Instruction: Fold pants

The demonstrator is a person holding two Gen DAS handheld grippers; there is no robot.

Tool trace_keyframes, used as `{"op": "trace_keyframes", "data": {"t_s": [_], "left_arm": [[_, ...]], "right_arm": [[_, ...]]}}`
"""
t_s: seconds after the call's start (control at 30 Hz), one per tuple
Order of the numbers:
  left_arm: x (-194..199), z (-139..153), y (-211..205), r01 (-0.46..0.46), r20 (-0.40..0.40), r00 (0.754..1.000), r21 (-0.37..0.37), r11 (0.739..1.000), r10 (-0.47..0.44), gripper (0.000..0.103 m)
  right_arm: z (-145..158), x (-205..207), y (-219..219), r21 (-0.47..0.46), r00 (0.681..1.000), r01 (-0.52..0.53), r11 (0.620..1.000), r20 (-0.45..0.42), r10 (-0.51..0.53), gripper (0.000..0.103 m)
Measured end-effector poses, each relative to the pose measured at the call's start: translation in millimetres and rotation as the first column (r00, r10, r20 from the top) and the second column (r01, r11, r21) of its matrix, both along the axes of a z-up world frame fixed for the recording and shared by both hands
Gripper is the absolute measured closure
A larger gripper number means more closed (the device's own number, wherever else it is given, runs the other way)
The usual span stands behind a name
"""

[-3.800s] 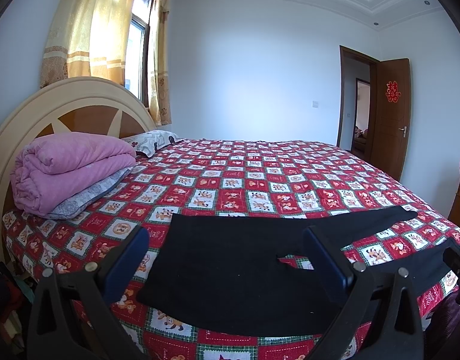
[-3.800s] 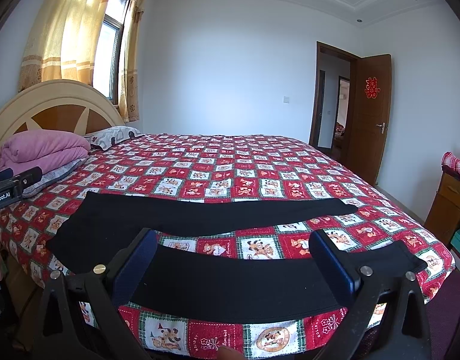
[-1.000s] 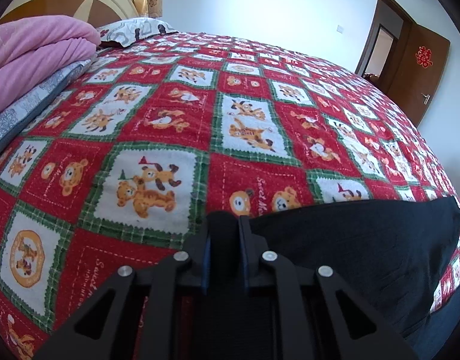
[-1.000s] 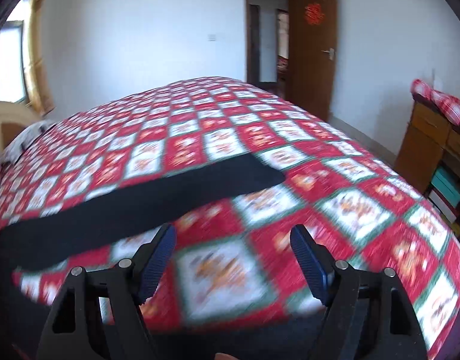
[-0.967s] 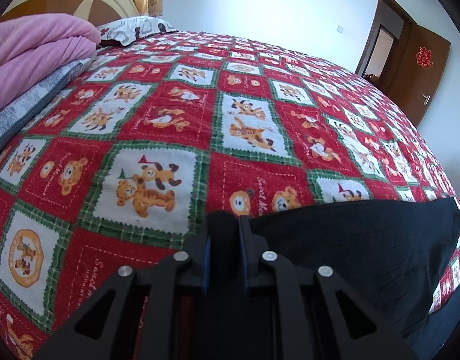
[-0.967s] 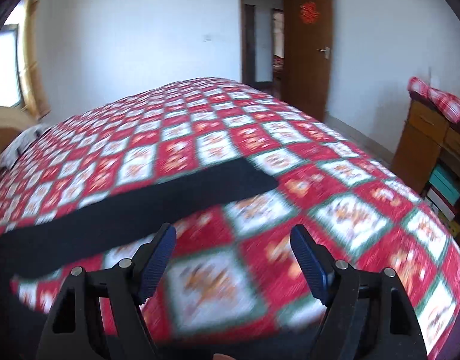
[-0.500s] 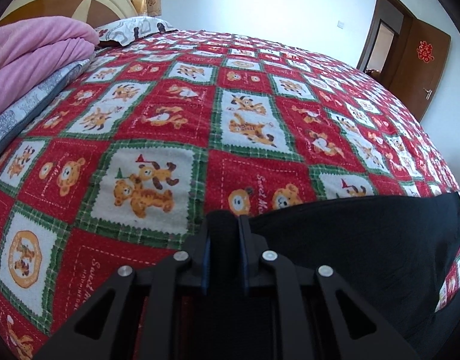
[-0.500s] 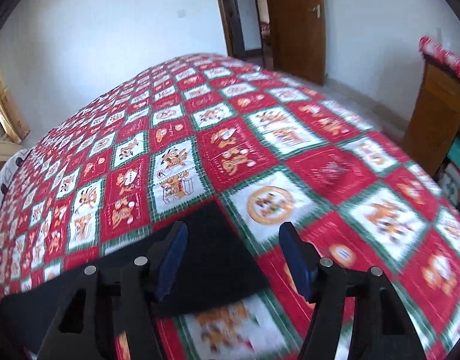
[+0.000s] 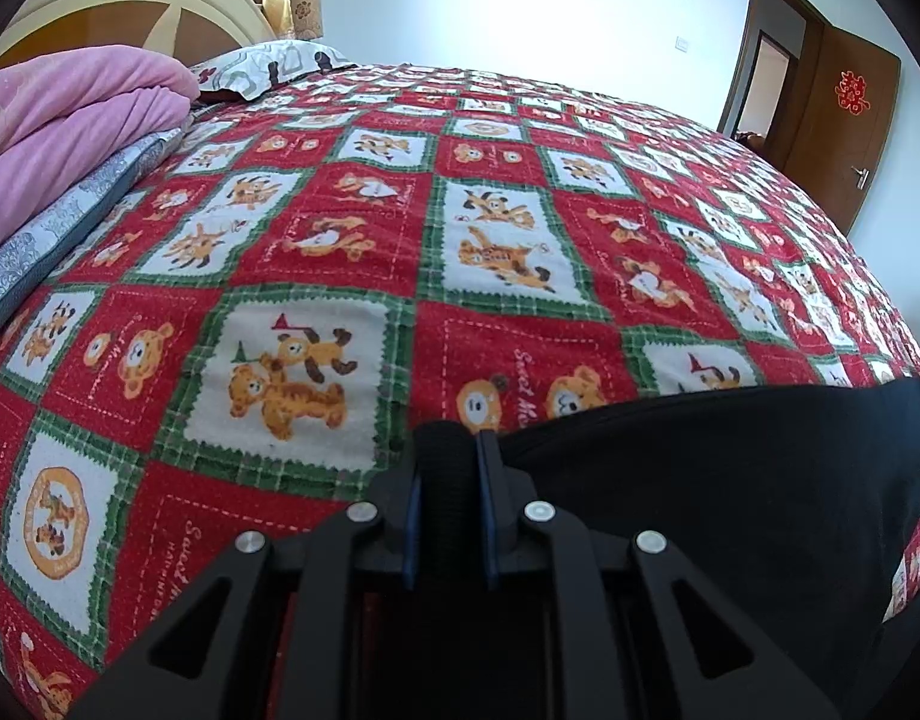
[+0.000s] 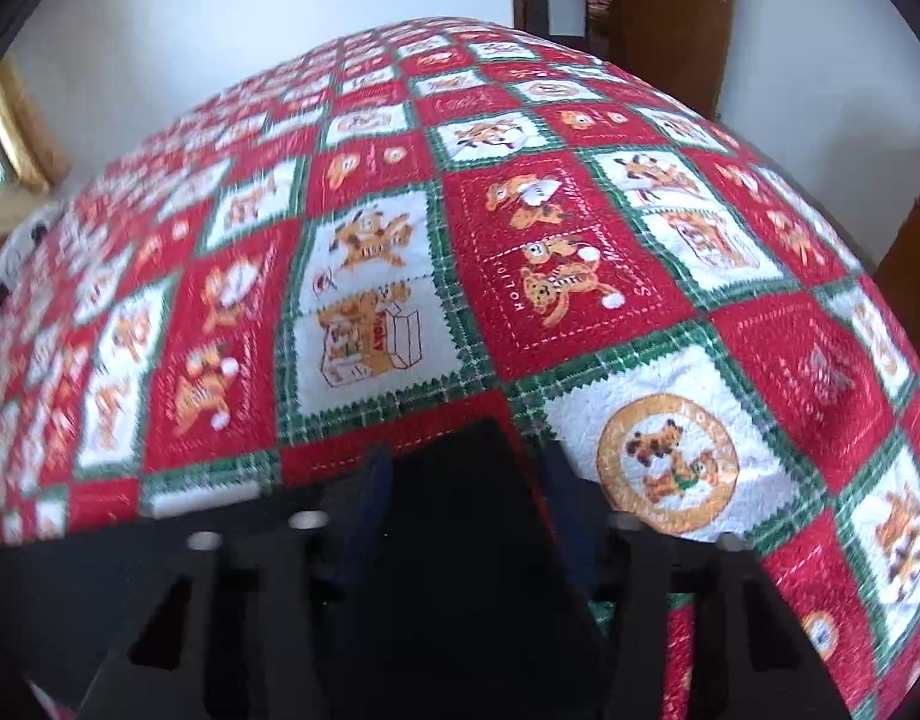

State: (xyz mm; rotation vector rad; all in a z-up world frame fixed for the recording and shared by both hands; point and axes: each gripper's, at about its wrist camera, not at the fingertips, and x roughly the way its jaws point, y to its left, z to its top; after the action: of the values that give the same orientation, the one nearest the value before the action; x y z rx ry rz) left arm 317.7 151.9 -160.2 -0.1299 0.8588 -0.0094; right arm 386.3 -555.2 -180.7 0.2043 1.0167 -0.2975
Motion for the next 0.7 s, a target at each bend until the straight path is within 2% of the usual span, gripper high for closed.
{"op": "trace_keyframes", "data": {"t_s": [0.03, 0.13, 0.37, 0.53, 0.7], "left_arm": [[0.0, 0.1, -0.3, 0.000, 0.000, 1.000, 0.004, 1.000, 0.000, 0.086], [1.2, 0.5, 0.0, 0.003, -0.002, 1.000, 0.013, 1.000, -0.003, 0.086], [-10.1, 18.6, -2.5, 0.020, 0.067, 0.998, 0.019, 1.000, -0.022, 0.091], [-17.9, 34.4, 6.3, 0.015, 0.114, 0.993, -0.060, 0.998, -0.008, 0.091], [-31.9, 46.0, 11.5, 0.027, 0.164, 0.986, -0.138, 0.990, -0.004, 0.091]], "right_arm": [[-0.2, 0.4, -0.9, -0.008, 1.000, -0.005, 1.000, 0.001, 0.005, 0.084], [3.0, -1.9, -2.4, 0.011, 1.000, -0.016, 1.000, 0.017, 0.016, 0.093], [44.3, -32.3, 15.0, -0.051, 0.986, -0.048, 0.998, 0.157, 0.055, 0.095], [86.7, -66.4, 16.6, -0.075, 0.963, -0.042, 0.996, 0.262, 0.060, 0.095], [116.6, -104.4, 23.9, -0.101, 0.938, -0.050, 0.994, 0.338, 0.082, 0.095]]}}
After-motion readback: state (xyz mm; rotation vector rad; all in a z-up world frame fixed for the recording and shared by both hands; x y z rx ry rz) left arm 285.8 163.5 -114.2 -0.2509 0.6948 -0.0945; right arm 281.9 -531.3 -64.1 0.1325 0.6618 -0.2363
